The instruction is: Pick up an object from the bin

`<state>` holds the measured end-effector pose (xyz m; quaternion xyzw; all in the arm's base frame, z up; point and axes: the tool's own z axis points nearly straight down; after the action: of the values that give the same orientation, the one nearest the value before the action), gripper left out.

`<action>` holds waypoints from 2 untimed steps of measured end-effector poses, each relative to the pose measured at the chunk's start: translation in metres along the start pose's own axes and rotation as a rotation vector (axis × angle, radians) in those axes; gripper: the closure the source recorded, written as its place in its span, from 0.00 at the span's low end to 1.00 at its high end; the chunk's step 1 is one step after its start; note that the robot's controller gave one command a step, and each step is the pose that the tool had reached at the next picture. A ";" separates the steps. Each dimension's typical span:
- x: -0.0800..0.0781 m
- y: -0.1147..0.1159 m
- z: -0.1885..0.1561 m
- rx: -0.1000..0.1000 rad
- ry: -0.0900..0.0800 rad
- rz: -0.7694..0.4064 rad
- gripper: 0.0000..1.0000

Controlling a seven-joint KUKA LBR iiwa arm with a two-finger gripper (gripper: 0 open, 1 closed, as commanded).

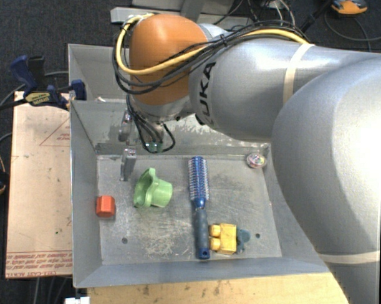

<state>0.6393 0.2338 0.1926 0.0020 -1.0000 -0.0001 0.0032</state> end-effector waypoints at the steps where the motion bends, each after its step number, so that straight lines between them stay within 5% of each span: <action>1: 0.006 -0.075 0.075 0.003 -0.001 -0.122 0.00; 2: 0.031 -0.116 0.115 -0.006 -0.014 -0.091 0.00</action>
Offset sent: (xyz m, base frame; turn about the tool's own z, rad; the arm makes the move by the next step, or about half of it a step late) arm -0.0056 -0.0709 -0.0708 -0.1269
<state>0.6078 0.1182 0.0779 0.0476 -0.9989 -0.0031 -0.0036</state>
